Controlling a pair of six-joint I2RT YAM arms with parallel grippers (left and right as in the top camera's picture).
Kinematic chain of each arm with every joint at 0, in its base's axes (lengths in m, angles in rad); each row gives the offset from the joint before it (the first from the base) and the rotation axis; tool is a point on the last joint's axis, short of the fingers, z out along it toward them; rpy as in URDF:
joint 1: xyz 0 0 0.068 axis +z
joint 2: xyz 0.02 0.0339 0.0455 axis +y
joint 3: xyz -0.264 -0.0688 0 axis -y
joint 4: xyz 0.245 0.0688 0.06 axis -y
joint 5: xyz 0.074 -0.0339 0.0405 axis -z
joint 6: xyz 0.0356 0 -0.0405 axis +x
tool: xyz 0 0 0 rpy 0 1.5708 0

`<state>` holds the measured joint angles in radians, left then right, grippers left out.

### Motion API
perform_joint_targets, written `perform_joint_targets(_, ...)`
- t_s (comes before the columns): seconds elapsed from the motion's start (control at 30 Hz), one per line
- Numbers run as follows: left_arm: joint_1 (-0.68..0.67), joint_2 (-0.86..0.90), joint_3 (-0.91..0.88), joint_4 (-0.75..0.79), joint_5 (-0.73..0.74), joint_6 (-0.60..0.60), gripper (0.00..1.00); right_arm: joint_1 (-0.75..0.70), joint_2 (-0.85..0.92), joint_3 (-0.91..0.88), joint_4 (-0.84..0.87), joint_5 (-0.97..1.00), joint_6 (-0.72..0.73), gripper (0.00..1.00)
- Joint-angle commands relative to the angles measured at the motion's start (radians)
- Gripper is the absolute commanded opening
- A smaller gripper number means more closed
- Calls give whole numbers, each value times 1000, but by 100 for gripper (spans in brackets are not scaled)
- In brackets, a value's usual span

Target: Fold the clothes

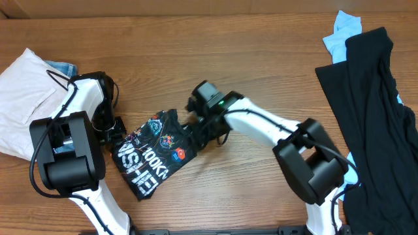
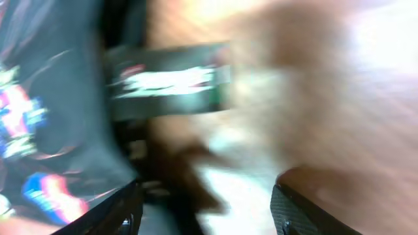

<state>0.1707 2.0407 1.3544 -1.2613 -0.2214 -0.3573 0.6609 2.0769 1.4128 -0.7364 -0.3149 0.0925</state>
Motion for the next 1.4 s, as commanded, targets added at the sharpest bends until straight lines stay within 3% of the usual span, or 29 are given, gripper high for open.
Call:
perform_joint_targets(0.0,-1,14,2,-26,16,-59,33,-70,12,-6,-6,109,-41,67)
perform_joint_targets(0.07,-1,14,2,-41,21,-61,42,-100,12,-3,-17,113,-40,68)
perform_joint_targets(0.3,0,-17,20,-51,19,-93,52,-153,-26,48,-118,114,-40,68)
perform_joint_targets(0.4,0,-74,88,-46,-42,-94,91,-164,-78,78,-149,126,-40,68)
perform_joint_targets(0.43,0,-86,117,-39,-58,-95,100,-165,-95,80,-151,129,-40,68)
perform_joint_targets(0.57,0,-99,254,11,-32,-18,100,-165,-134,80,-161,131,-40,68)
perform_joint_targets(0.77,-21,-98,349,95,550,550,100,-165,-136,80,-186,131,-39,68)
perform_joint_targets(0.8,-29,-94,349,95,566,584,100,-165,-136,80,-186,131,-39,69)
perform_joint_targets(0.97,-82,-48,348,96,619,667,100,-165,-136,80,-191,130,-36,69)
perform_joint_targets(1.37,-153,172,348,135,605,671,100,-165,-136,80,-201,131,-36,70)
